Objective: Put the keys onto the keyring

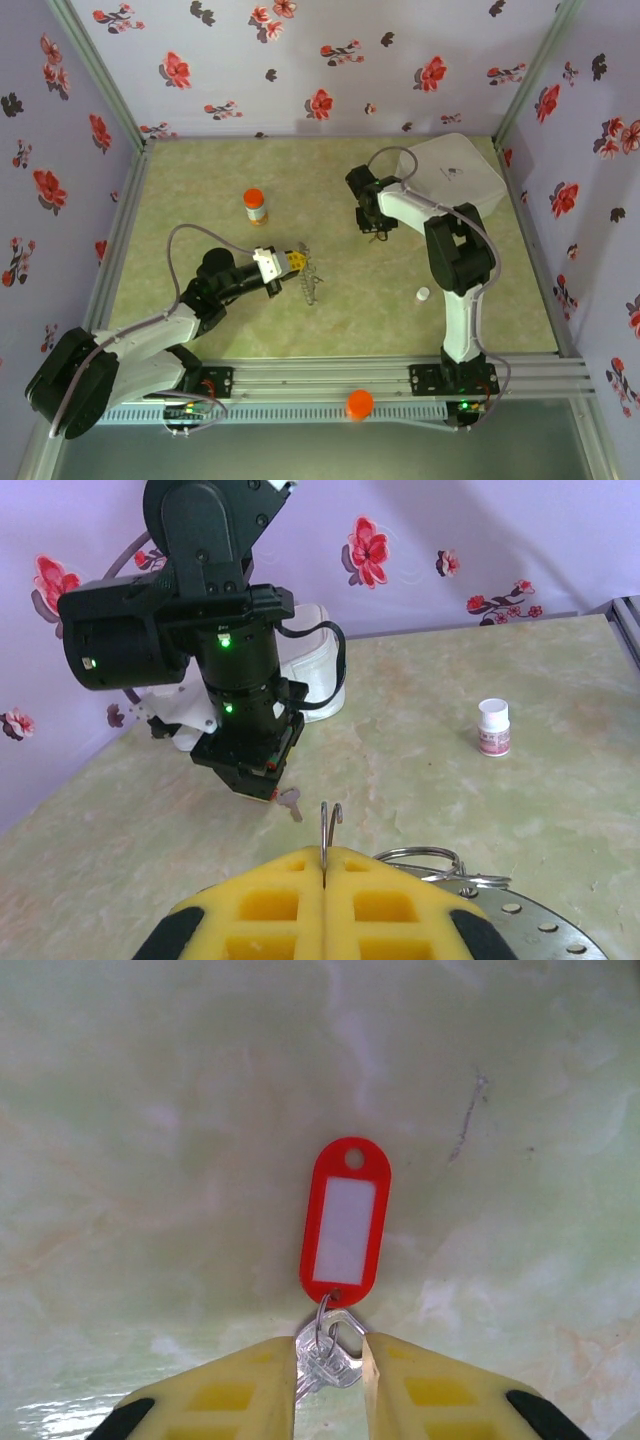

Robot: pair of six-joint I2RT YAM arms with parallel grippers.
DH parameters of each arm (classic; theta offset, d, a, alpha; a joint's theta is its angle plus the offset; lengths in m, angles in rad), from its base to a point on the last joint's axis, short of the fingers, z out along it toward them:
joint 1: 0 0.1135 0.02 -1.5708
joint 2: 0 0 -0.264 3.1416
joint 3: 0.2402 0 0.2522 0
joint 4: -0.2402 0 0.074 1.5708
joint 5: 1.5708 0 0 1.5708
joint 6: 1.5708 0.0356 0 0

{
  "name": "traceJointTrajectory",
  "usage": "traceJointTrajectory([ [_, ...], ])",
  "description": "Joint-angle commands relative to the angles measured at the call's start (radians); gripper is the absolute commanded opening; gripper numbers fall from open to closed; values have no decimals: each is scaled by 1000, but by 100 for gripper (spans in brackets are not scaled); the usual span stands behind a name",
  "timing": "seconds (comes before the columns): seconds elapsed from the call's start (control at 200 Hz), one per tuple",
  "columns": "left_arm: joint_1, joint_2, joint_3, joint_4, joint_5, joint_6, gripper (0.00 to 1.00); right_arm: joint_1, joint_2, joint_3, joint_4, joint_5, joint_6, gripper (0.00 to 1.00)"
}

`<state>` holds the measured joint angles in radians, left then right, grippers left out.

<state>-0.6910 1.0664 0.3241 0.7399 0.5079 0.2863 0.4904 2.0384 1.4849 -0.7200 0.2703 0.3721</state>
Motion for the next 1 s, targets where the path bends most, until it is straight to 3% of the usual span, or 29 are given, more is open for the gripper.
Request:
traceJointTrajectory([
  [0.0,-5,-12,15,39,9,-12,0,-4,31,46,-66,26,-29,24],
  [0.23,-5,-23,14,35,5,-4,0,-4,65,74,-99,35,-38,20],
  [0.405,-5,-35,15,18,1,10,0,-4,67,79,-110,41,-45,11],
  [0.585,-5,-48,15,3,-4,20,0,-4,72,90,-119,34,-52,16],
  [0.805,-5,-56,14,-5,-7,24,0,-9,75,95,-122,27,-48,11],
  [0.995,-6,-52,15,-6,-7,24,0,-13,84,104,-129,21,-50,17],
])
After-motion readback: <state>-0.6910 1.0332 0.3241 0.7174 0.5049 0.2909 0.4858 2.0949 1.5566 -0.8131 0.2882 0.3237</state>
